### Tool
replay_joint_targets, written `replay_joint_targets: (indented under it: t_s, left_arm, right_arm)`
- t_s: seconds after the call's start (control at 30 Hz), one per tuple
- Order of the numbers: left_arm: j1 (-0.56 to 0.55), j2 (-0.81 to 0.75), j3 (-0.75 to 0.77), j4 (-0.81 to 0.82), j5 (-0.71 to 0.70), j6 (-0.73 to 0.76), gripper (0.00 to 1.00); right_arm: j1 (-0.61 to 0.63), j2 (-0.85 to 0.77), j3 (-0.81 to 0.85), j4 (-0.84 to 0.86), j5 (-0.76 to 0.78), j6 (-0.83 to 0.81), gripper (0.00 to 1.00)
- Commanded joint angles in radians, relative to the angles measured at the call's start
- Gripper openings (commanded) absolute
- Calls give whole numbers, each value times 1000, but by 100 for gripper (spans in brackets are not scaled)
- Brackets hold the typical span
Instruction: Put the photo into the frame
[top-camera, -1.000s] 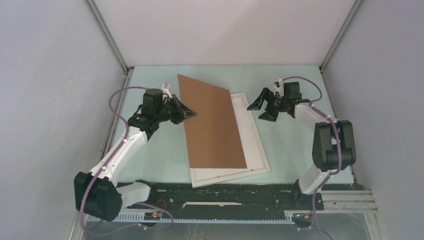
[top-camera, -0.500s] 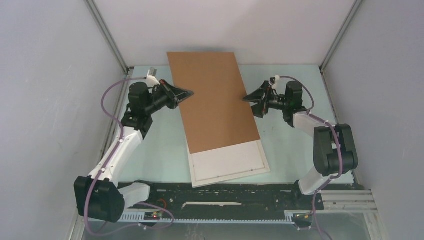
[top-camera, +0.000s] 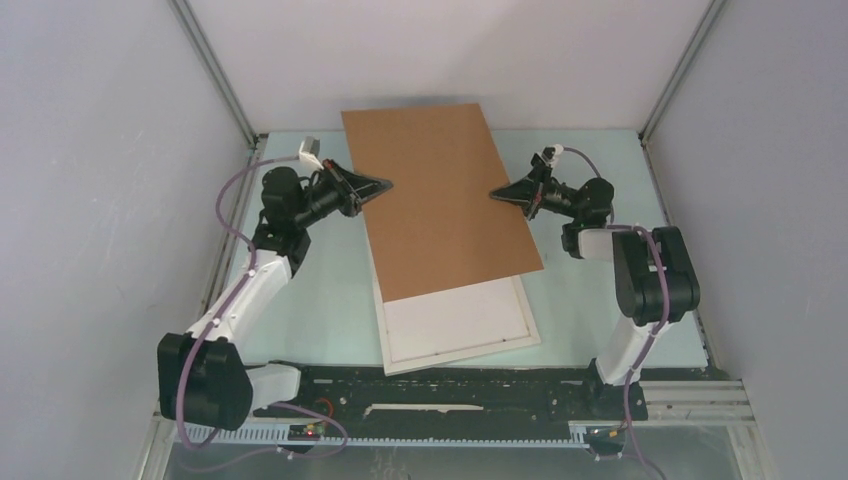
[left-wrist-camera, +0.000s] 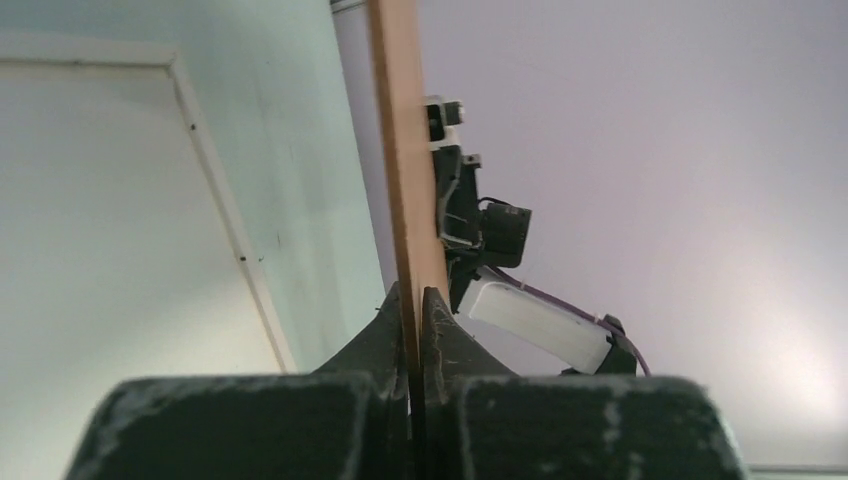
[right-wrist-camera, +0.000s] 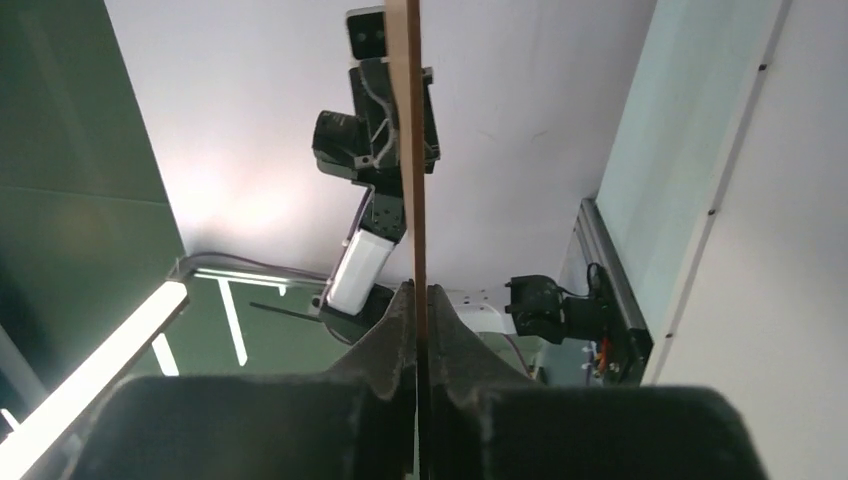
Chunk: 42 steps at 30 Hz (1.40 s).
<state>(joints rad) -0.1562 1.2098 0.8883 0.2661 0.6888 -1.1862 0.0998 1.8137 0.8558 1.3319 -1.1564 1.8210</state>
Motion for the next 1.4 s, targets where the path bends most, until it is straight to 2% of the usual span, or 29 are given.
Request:
replay_joint_targets:
  t_s: [0.0,0.03,0.1,0.13,0.2,0.27,0.4,0.47,0.53,0.63,0.7,0.8,0.93,1.03,1.13,1.23,1.37]
  left_arm:
    - [4,22,-50,63,35,-3,2]
    - [4,31,-48,26,31,21,11]
    - [5,46,-37,-94,6,98,42]
    - [5,49,-29,-173,-22,147,54]
    - [6,57,-33,-254,-65,215,68]
    - [6,81,-46,-298,-77,254,77]
    - [6,155,-60,-344,-73,299,81]
    - [10,170,-62,-404,-127,348,82]
    - [17,162,-62,-501,-226,404,83]
    - [30,130,-90,-549,-361,444,87]
    - [44,116,-130,-546,-391,428,88]
    - [75,95,-191,-498,-392,388,98]
    - [114,67,-235,-484,-422,393,99]
    - [134,61,-248,-479,-417,391,97]
    - [135,73,-274,-425,-376,363,84]
    - [135,112,-270,-402,-351,357,62]
    - [128,170,-261,-376,-316,351,53]
  right_arm:
    - [-45,-72,-25,-20,-15,-57,0]
    - [-62,-86,-31,-52,-29,-91,0]
    - [-90,-114,-53,-123,-53,-160,0]
    - [-114,-134,-66,-173,-67,-204,0]
    - [-136,-174,-91,-287,-93,-307,0]
    - [-135,-214,-110,-421,-95,-425,0]
    - [-119,-275,-113,-754,-67,-728,0]
    - [-123,-262,-114,-828,-62,-815,0]
    - [-132,-240,-133,-778,-59,-795,0]
    - [-119,-198,-136,-680,-65,-771,0]
    - [-105,-161,-134,-655,-81,-772,0]
    - [-102,-129,-134,-685,-75,-822,0]
    - [-102,-105,-130,-661,-78,-828,0]
    - [-60,-109,-117,-724,-70,-893,0]
    - [-46,-109,-95,-879,-44,-1029,0]
    - [-41,-112,-92,-940,-15,-1090,0]
    - [-29,-109,-59,-1017,34,-1144,0]
